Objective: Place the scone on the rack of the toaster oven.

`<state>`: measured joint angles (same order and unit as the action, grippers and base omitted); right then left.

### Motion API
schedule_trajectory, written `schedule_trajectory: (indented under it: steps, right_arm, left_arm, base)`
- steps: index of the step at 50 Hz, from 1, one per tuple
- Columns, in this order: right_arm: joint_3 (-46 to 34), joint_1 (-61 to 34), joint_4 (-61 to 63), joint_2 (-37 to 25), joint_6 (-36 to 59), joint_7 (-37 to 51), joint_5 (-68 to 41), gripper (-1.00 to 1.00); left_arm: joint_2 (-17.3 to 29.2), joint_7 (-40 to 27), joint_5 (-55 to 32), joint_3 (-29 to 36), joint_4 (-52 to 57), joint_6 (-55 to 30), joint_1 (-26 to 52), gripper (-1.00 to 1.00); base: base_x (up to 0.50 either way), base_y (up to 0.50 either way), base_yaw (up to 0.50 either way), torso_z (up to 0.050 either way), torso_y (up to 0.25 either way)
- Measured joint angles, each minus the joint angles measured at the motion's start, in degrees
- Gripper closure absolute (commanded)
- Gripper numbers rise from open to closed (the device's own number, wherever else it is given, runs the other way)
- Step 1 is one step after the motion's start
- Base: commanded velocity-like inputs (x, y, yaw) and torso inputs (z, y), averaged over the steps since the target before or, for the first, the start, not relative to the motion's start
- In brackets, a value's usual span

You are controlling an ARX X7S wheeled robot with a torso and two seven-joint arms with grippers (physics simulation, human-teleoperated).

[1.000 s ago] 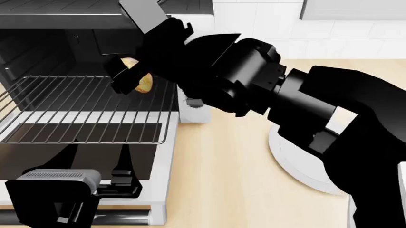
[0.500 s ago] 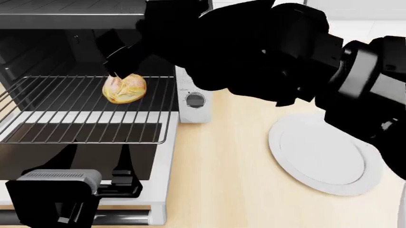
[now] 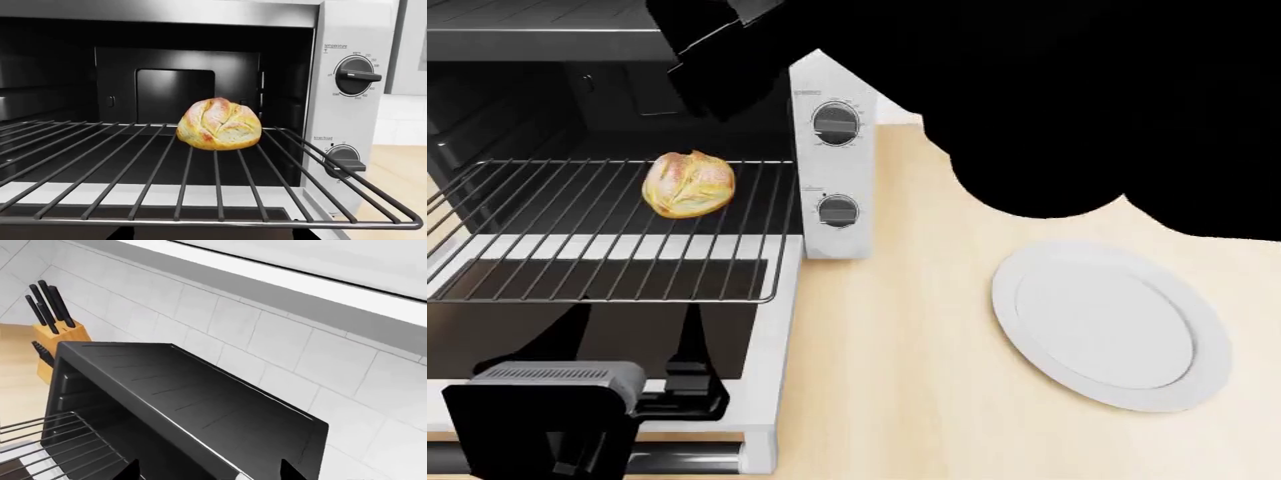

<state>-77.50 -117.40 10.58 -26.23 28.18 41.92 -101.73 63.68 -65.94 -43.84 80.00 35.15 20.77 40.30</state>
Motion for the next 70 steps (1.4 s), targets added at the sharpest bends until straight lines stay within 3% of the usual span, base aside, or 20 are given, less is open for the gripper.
schedule_trajectory:
  steps: [29, 59, 70]
  right_arm:
    - [4.92, -0.2, 16.91, -16.49, -0.93, 11.01, -4.68, -1.0]
    - [6.9, -0.25, 20.69, -21.1, -0.82, 13.95, -5.8, -1.0]
    - [7.5, -0.09, 21.78, -22.41, -0.91, 14.81, -5.96, -1.0]
  left_arm:
    - [0.77, -0.92, 1.78, -0.36, 0.83, -0.21, -1.49, -1.0]
    - [4.01, -4.97, 13.23, 1.93, 3.24, 2.57, -8.63, -1.0]
    - [8.43, -8.79, 17.78, 2.72, 3.63, 7.02, -13.4, -1.0]
  base:
    - [0.0, 0.0, 0.0, 0.0, 0.0]
    - [0.0, 0.0, 0.0, 0.0, 0.0]
    - [0.0, 0.0, 0.0, 0.0, 0.0]
